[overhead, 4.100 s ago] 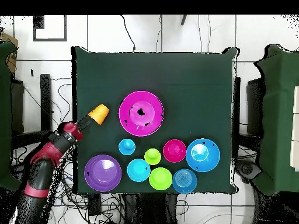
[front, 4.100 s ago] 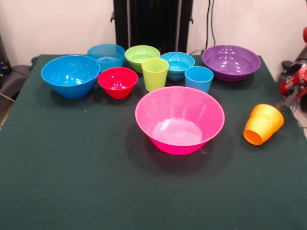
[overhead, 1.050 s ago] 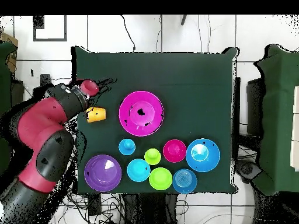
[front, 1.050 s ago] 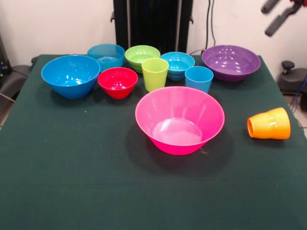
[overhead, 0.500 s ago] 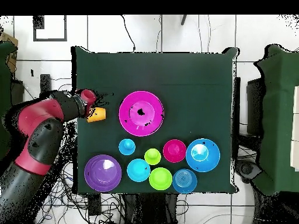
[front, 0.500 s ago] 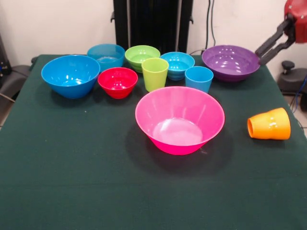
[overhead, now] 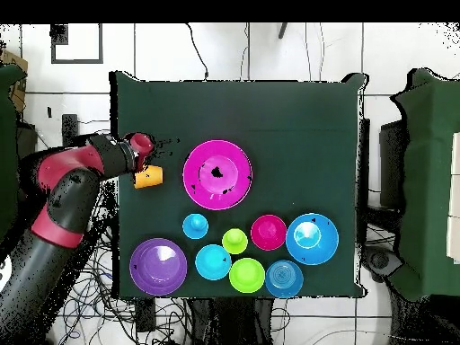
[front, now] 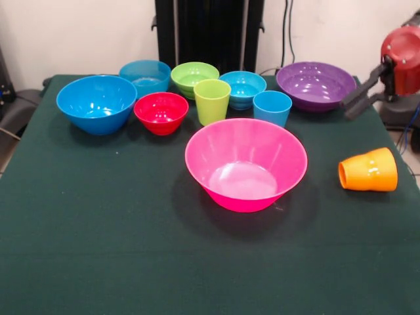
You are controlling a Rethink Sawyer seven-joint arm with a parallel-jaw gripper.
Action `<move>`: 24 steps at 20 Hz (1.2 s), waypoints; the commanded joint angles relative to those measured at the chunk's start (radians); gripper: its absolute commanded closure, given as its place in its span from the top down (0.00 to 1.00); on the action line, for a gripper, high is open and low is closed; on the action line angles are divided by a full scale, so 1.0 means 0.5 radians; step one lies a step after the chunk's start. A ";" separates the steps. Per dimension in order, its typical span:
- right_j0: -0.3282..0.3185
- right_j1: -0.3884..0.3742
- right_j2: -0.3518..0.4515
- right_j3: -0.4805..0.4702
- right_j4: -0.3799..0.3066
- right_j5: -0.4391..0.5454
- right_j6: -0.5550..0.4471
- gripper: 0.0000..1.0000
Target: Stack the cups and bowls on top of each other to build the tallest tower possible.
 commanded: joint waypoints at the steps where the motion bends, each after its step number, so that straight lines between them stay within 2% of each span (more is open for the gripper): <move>1: -0.184 0.189 -0.070 -0.519 0.143 0.398 0.988 1.00; 7: -0.335 0.211 -0.272 -0.825 0.235 0.612 1.190 1.00; 10: -0.385 0.241 -0.353 -0.906 0.282 0.640 1.249 1.00; 12: -0.398 0.267 -0.416 -0.914 0.363 0.654 1.251 1.00; 21: -0.320 0.172 -0.315 -0.903 0.347 0.737 1.204 1.00; 24: -0.300 0.184 -0.313 -0.892 0.347 0.745 1.219 1.00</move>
